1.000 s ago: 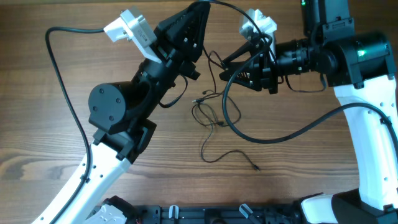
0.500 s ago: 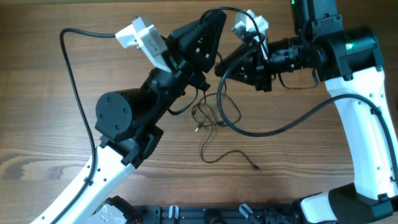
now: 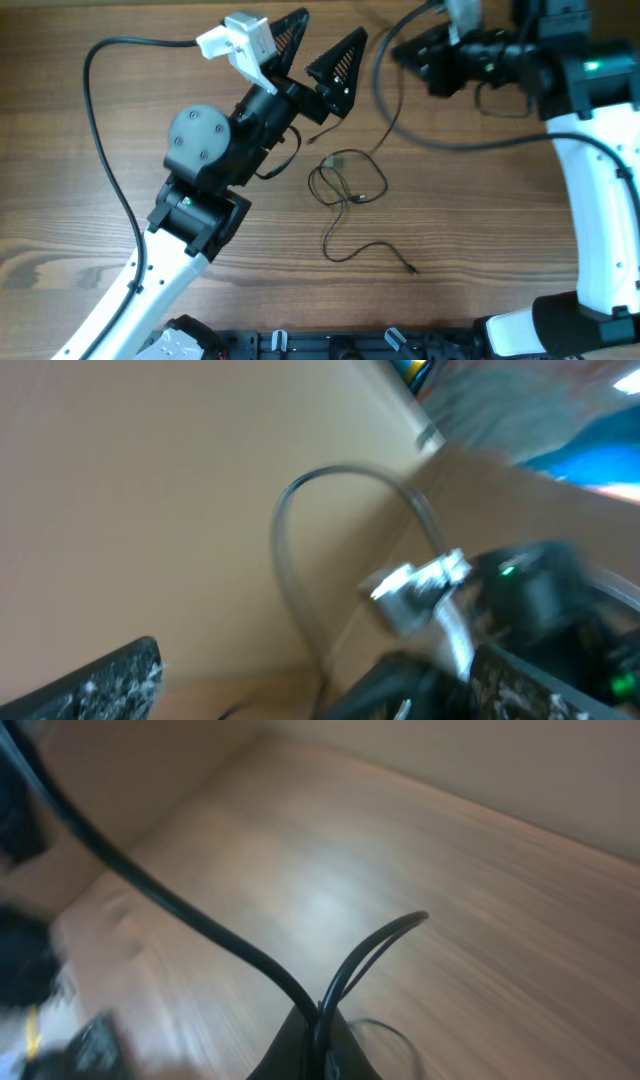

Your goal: Untangle cables

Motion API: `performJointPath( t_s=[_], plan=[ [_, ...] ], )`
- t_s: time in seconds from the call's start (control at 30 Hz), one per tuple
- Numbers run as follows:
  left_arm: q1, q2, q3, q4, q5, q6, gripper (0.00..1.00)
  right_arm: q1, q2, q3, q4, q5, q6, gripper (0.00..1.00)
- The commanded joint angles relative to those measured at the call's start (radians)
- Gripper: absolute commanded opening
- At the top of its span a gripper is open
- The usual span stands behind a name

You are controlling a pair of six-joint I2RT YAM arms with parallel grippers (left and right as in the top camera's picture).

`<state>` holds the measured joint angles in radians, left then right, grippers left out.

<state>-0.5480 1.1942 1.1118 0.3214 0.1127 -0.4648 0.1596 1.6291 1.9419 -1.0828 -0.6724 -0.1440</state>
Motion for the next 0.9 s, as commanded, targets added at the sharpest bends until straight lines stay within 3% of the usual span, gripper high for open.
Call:
performJointPath(
  t_s=[0.0, 0.1, 0.27, 0.43, 0.73, 0.87],
  plan=[
    [0.01, -0.004, 0.006, -0.084, -0.01, 0.013, 1.0, -0.109, 0.011, 0.013, 0.013, 0.128, 0.154, 0.04],
    [0.01, -0.005, 0.006, -0.148, -0.008, 0.013, 1.0, -0.194, 0.011, 0.013, 0.016, 0.271, 0.221, 0.04],
    [0.01, -0.005, 0.006, -0.19, 0.105, 0.013, 1.0, -0.264, 0.012, 0.013, 0.019, 0.689, 0.226, 0.04],
    [0.01, -0.006, 0.006, -0.271, 0.116, 0.013, 1.0, -0.317, 0.039, 0.013, 0.054, 1.052, 0.226, 0.04],
    [0.01, -0.011, 0.006, -0.388, 0.115, 0.017, 1.0, -0.504, 0.249, 0.013, 0.14, 1.156, 0.201, 0.04],
    [0.01, -0.02, 0.006, -0.434, 0.115, 0.017, 1.0, -0.581, 0.337, 0.013, 0.164, 1.155, 0.293, 0.04]
  ],
)
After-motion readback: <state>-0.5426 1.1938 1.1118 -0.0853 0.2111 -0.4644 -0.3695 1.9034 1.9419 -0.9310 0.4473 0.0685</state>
